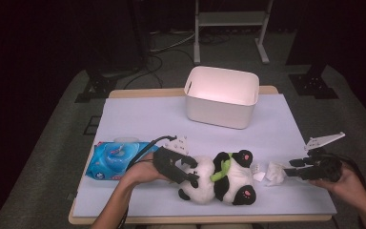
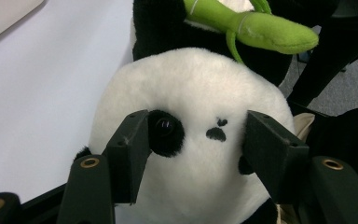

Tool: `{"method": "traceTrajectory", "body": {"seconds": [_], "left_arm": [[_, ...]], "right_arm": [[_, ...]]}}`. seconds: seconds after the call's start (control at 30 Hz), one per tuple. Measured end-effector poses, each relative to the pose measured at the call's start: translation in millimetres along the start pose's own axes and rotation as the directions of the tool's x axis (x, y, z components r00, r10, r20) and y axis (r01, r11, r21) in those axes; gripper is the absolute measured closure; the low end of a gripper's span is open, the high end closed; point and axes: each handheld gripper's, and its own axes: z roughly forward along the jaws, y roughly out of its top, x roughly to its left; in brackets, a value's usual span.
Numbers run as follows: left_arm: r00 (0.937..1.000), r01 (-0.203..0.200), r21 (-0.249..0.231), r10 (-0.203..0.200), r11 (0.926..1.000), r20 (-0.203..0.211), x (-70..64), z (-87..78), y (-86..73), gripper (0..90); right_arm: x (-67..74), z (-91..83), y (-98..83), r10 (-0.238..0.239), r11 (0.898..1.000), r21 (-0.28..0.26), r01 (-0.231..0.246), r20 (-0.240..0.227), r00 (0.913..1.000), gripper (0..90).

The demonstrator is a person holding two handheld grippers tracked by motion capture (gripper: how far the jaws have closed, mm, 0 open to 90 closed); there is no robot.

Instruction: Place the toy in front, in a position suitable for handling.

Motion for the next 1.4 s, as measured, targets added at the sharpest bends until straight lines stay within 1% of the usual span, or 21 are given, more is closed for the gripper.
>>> {"method": "traceTrajectory", "body": {"seconds": [0.07,0.1,0.13,0.23,0.3,0.33,0.37,0.47,0.5,0.53,0.63,0.73,0.83,0.97,1.0,1.07,1.13,1.17,1.27,1.3,1.4], "left_arm": [[1.0000,-0.005,-0.002,0.005,1.0000,-0.006,-0.1,0.2,0.1,39.4],[1.0000,-0.005,-0.002,0.005,1.0000,-0.006,-0.1,0.2,0.1,39.4],[1.0000,-0.006,-0.001,0.006,1.0000,-0.008,-0.6,0.1,0.2,39.3],[0.9999,-0.007,-0.004,0.007,1.0000,-0.009,-0.7,0.1,0.2,39.2],[0.9999,-0.007,-0.004,0.007,1.0000,-0.010,-0.5,-0.2,0.5,38.9],[0.9999,-0.007,-0.004,0.007,1.0000,-0.010,-0.5,-0.2,0.5,38.9],[0.9999,-0.008,-0.005,0.008,1.0000,-0.008,-0.9,-0.2,0.5,39.0],[0.9999,-0.007,-0.009,0.007,0.9999,-0.009,-0.8,-0.6,0.9,38.8],[0.9999,-0.009,-0.009,0.009,0.9999,-0.012,-0.8,-1.1,1.3,38.7],[0.9999,-0.010,-0.013,0.010,0.9999,-0.012,-1.0,-1.7,1.5,38.7],[0.9998,-0.015,-0.019,0.015,0.9997,-0.012,-1.5,-4.1,2.7,38.6],[0.9997,-0.016,-0.025,0.015,0.9996,-0.017,-2.3,-5.5,3.2,38.5],[0.9997,-0.014,-0.031,0.013,0.9994,-0.022,-1.6,-8.1,3.5,38.0],[0.9996,-0.004,-0.037,0.003,0.9993,-0.028,0.5,-10.6,2.2,38.0],[0.9995,-0.001,-0.039,0.000,0.9993,-0.033,1.7,-12.3,1.2,37.9],[0.9991,0.011,-0.045,-0.013,0.9989,-0.039,3.4,-14.6,-0.6,37.6],[0.9989,0.018,-0.048,-0.020,0.9987,-0.043,5.8,-16.4,-3.2,36.9],[0.9989,0.018,-0.048,-0.020,0.9987,-0.043,5.8,-16.4,-3.2,36.7],[0.9986,0.023,-0.048,-0.026,0.9986,-0.047,8.8,-18.6,-5.2,35.8],[0.9979,0.029,-0.050,-0.032,0.9983,-0.056,9.9,-19.8,-6.2,35.3],[0.9972,0.038,-0.055,-0.041,0.9978,-0.063,13.0,-22.3,-8.7,34.1]], "right_arm": [[1.9,-3.5,4.9,-0.017,1.000,-0.006,0.017,0.002,0.9999,50.1],[1.9,-3.5,4.9,-0.017,1.000,-0.006,0.017,0.002,0.9999,50.1],[3.3,-5.5,9.3,-0.027,0.999,-0.024,0.027,-0.015,0.9995,50.3],[5.0,-5.9,12.9,-0.038,0.999,-0.024,0.038,-0.013,0.9992,50.3],[8.1,-7.6,21.1,-0.062,0.998,-0.027,0.061,-0.014,0.9980,50.3],[8.1,-7.6,21.1,-0.062,0.998,-0.027,0.061,-0.014,0.9980,50.3],[9.0,-8.9,27.3,-0.071,0.997,-0.036,0.070,-0.021,0.9972,50.2],[9.8,-9.6,32.8,-0.080,0.996,-0.042,0.079,-0.022,0.9966,50.2],[10.7,-9.1,38.1,-0.087,0.995,-0.042,0.085,-0.029,0.9958,50.2],[10.7,-9.1,38.1,-0.087,0.995,-0.042,0.085,-0.029,0.9958,50.2],[12.4,-5.7,47.3,-0.107,0.994,-0.033,0.105,-0.036,0.9937,50.2],[12.5,-3.4,51.1,-0.111,0.993,-0.032,0.110,-0.045,0.9928,50.5],[13.0,0.0,59.0,-0.118,0.992,-0.042,0.115,-0.065,0.9909,50.4],[13.5,2.9,65.9,-0.128,0.991,-0.045,0.125,-0.070,0.9893,50.3],[14.0,4.9,70.9,-0.136,0.990,-0.049,0.132,-0.076,0.9878,50.1],[14.8,5.8,73.3,-0.137,0.990,-0.050,0.133,-0.080,0.9873,49.8],[16.3,8.7,80.8,-0.147,0.988,-0.060,0.142,-0.089,0.9851,49.3],[16.3,8.7,80.8,-0.147,0.988,-0.060,0.142,-0.089,0.9851,49.3],[17.7,12.5,89.0,-0.159,0.986,-0.058,0.154,-0.098,0.9823,48.4],[19.7,13.8,95.1,-0.170,0.985,-0.059,0.165,-0.099,0.9805,47.3],[20.5,14.8,99.9,-0.175,0.984,-0.061,0.169,-0.107,0.9787,47.0]]}}
